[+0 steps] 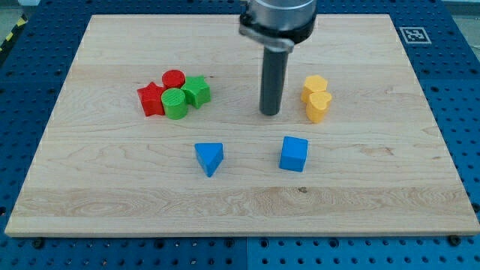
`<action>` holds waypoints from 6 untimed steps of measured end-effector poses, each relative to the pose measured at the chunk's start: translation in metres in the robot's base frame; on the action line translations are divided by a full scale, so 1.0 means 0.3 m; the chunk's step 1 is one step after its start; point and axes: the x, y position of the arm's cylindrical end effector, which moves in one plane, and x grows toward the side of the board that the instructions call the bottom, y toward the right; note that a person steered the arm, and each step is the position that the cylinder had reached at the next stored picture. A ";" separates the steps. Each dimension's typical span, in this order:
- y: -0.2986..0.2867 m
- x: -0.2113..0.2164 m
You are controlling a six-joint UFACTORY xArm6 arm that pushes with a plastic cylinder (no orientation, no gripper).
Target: Move the blue triangle to the left of the blue cube
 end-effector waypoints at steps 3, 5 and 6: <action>-0.470 0.136; -0.464 0.307; -0.347 0.307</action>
